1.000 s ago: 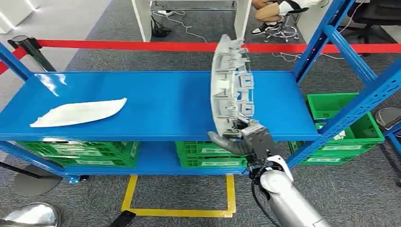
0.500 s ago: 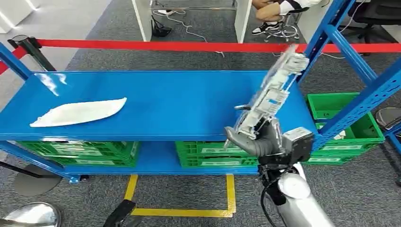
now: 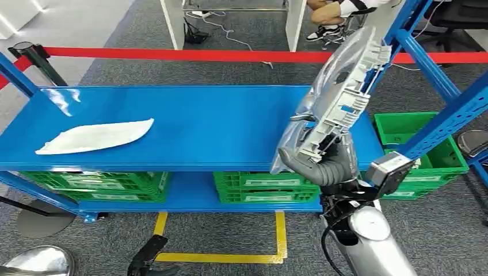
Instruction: Take the parts from the cabinet and place them on the table.
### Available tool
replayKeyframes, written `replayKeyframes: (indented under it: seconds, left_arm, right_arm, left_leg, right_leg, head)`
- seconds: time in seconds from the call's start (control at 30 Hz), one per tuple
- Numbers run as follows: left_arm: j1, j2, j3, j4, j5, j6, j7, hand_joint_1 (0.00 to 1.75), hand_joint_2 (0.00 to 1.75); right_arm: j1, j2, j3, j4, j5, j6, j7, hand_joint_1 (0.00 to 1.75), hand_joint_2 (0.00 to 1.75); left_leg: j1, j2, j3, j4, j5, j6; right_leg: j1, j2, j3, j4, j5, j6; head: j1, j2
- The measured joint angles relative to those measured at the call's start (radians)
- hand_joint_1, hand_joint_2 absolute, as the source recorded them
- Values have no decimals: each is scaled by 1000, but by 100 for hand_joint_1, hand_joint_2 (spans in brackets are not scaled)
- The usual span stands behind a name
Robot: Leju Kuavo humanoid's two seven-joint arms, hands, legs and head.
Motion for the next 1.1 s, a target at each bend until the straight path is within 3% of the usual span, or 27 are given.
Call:
replayKeyframes:
  seconds: [0.23, 0.87, 1.0, 1.1]
  left_arm:
    - [-6, 0, -4, 0, 3, -5, -6, 0, 175]
    - [-15, 0, -18, -1, 10, 4, -16, 0, 175]
    - [6, 2, -18, -1, 28, 14, -70, 0, 175]
    - [32, 4, -18, -2, 31, 18, -76, 0, 175]
  right_arm:
    - [-7, -11, 3, -85, -7, 55, -66, 175, 175]
    - [-14, -29, 24, -210, -25, 132, -111, 175, 175]
    - [6, -38, 30, -210, -25, 180, -119, 175, 175]
    - [27, -44, 36, -210, -25, 189, -121, 175, 175]
  left_leg:
    - [0, 0, 0, 0, 0, 0]
    - [0, 0, 0, 0, 0, 0]
    - [0, 0, 0, 0, 0, 0]
    - [0, 0, -2, 0, 0, 0]
  right_leg:
    - [0, 0, 0, 0, 0, 0]
    - [0, 0, 0, 0, 0, 0]
    - [0, 0, 0, 0, 0, 0]
    - [0, 0, -2, 0, 0, 0]
  head:
    - [0, 0]
    - [0, 0]
    - [0, 0]
    - [0, 0]
